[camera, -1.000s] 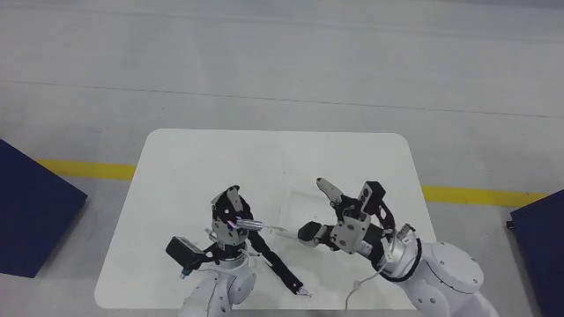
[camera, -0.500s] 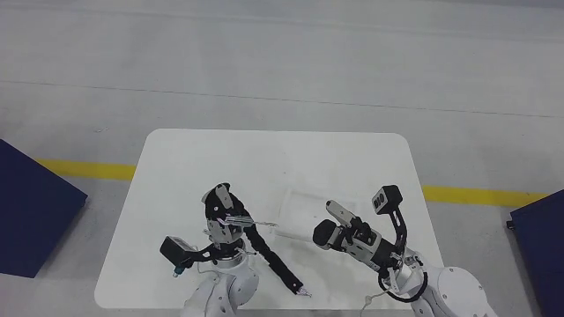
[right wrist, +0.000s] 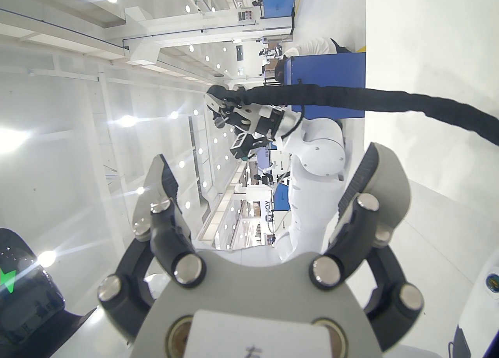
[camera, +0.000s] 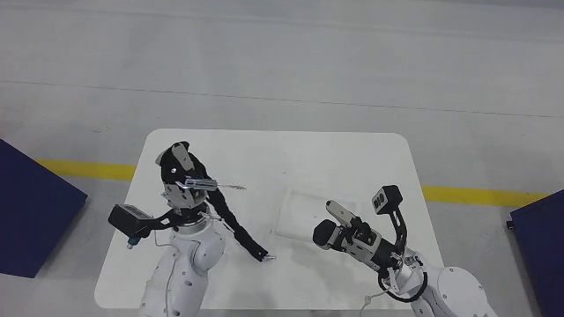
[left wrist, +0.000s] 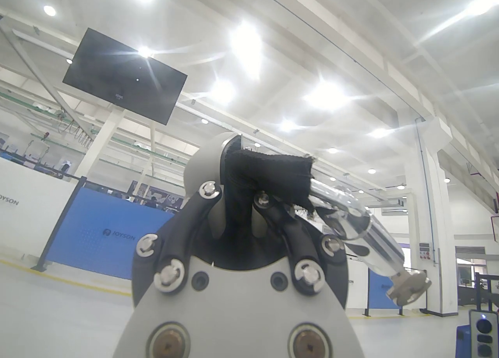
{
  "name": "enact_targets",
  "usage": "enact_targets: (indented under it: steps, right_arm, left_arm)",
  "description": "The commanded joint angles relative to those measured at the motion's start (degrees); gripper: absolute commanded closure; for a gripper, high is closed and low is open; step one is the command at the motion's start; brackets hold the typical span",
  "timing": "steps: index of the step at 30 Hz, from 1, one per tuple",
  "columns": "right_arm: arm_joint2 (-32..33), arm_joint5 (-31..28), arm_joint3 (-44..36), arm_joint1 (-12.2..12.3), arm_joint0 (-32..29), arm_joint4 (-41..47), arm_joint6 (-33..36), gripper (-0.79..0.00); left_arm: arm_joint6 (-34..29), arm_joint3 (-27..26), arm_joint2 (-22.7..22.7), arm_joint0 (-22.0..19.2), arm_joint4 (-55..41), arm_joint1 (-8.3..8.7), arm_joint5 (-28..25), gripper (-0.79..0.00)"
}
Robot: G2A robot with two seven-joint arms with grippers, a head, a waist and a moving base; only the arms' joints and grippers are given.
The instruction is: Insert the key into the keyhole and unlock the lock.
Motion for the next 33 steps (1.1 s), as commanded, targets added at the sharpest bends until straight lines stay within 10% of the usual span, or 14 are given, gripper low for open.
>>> enact_targets:
  steps: [1,11,33]
  right_arm:
    - [0.0,0.0,0.0,0.0,0.0,0.0,0.0,-0.785]
    - [0.0,0.0,0.0,0.0,0.0,0.0,0.0,-0.785]
    - [0.0,0.0,0.0,0.0,0.0,0.0,0.0,-0.785]
  left_arm:
    - [-1.3,0.1,-0.6,-1.9,0.0,0.11,-0.3,0.000]
    - [-3.1,5.2,-0.2,-11.6,0.7,-0.03,-0.3,0.000]
    - [-6.4,43.3,0.7,-17.2,21.5,2.81,2.7,0.000]
